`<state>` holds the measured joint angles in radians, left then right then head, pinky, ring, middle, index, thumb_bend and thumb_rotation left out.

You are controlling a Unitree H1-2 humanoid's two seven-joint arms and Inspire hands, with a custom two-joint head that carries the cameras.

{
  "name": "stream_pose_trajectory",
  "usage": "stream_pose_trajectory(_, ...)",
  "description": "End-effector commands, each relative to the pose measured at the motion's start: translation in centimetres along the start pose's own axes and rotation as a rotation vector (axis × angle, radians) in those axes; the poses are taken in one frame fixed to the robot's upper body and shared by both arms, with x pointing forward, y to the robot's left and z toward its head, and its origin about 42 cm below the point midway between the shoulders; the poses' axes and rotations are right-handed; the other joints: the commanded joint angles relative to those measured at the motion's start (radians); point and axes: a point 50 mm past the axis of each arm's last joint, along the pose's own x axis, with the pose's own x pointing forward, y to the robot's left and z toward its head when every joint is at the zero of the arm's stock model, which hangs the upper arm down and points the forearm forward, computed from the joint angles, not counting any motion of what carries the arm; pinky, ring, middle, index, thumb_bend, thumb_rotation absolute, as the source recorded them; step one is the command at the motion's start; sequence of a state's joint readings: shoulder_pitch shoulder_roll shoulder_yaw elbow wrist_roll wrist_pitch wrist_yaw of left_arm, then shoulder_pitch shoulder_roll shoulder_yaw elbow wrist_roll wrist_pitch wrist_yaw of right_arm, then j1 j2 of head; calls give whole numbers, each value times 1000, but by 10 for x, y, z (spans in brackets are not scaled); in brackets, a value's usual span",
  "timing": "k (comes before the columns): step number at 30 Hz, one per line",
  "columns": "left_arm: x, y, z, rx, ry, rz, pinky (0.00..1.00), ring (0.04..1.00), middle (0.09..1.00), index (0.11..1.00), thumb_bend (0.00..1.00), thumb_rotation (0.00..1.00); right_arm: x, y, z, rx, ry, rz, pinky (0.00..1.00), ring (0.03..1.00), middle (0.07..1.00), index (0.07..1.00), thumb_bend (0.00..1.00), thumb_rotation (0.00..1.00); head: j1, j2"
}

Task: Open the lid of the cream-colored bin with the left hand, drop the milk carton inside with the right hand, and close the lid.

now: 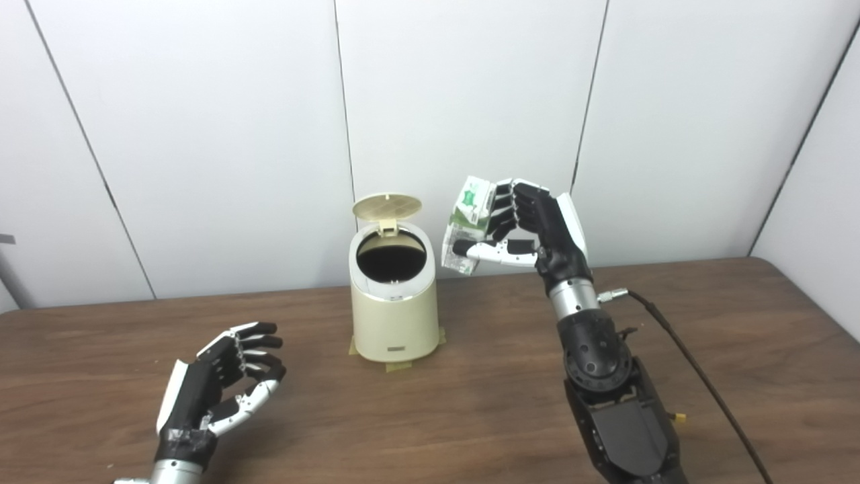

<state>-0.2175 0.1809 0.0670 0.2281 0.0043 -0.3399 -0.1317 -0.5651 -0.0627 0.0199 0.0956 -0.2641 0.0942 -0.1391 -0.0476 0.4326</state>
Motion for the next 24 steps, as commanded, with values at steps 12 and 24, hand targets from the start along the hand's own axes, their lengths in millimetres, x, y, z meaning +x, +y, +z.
stream_pose_trajectory(12, 3, -18, -2, -34, -25, 2, 452, 565, 657, 691, 503, 0, 23, 24, 52, 30, -170, 51, 353, 411, 483, 531, 516, 0, 30, -2)
stream_pose_trajectory(24, 2, -26, -3, -33, -30, -4, 466, 568, 660, 690, 499, 0, 39, 49, 48, -2, -172, 93, 341, 403, 495, 532, 515, 0, 53, 2)
